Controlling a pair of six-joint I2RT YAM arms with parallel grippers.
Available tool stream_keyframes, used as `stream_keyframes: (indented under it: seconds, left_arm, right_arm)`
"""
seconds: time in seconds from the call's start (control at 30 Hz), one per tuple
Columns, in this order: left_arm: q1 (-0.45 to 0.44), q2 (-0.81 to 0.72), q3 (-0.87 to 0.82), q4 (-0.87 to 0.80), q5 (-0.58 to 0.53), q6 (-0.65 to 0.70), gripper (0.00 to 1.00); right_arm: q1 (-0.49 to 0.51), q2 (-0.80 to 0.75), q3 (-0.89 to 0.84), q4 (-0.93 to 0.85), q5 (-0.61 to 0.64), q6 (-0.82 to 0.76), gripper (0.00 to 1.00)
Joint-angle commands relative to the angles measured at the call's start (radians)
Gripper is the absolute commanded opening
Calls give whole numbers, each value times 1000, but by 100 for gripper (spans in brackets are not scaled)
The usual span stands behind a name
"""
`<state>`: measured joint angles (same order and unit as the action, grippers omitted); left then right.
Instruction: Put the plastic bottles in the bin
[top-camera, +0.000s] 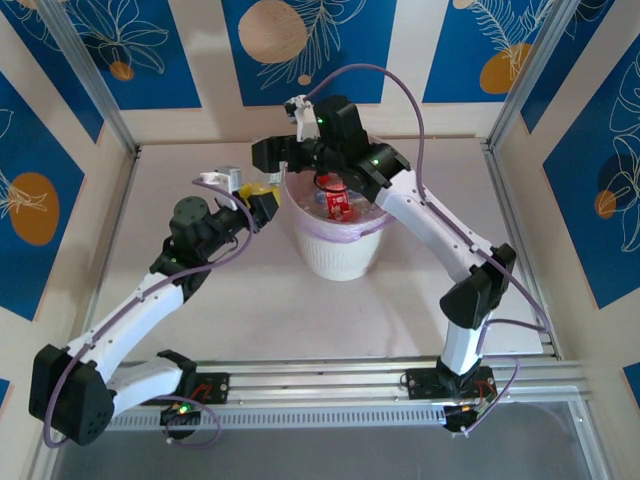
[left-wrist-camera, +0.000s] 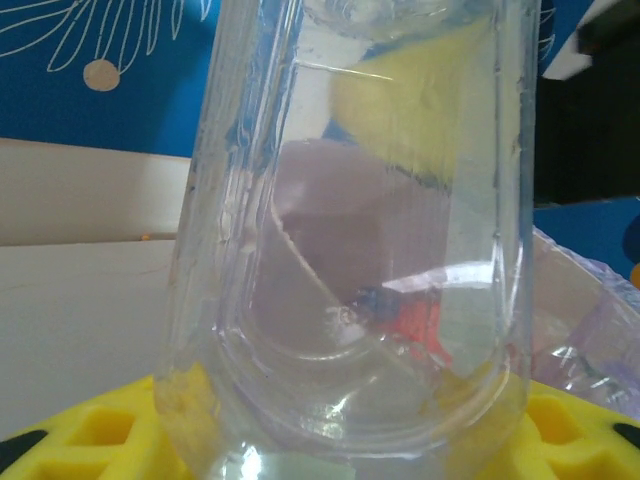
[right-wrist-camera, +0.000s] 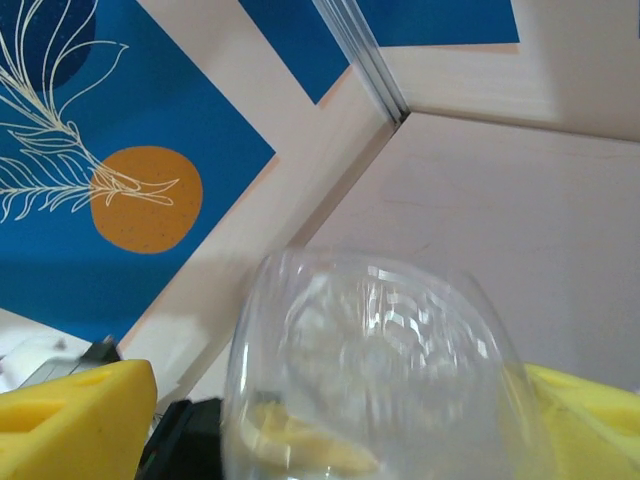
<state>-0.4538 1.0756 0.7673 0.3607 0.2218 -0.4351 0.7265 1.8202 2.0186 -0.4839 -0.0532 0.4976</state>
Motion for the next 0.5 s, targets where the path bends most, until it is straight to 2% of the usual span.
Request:
stream_keyframes:
  seconds: [0.0,0.07,0.27,0.3,0.37,0.47]
  left_arm:
    - [-8,-32,16,-12,25,47,18]
    - [-7,-36,15,-9,22,47,18]
    - [-7,-34,26,-32,-1,57,20]
    - [-8,-33,29,-36,3,56,24]
    - [-7,-38,32,-42,5,55,41]
    - [-8,-58,38,-66,4,59,80]
  right_arm:
    - [5,28,50,-18,-49,23,84]
    - [6,45,67,-29,-46,27,82]
    - [3,59,92,-43,-62,30,59]
    - [4,59,96,-44,-62,29,57]
    - [4,59,107,-44,-62,23,53]
    - [4,57,132,-38,-62,-10,48]
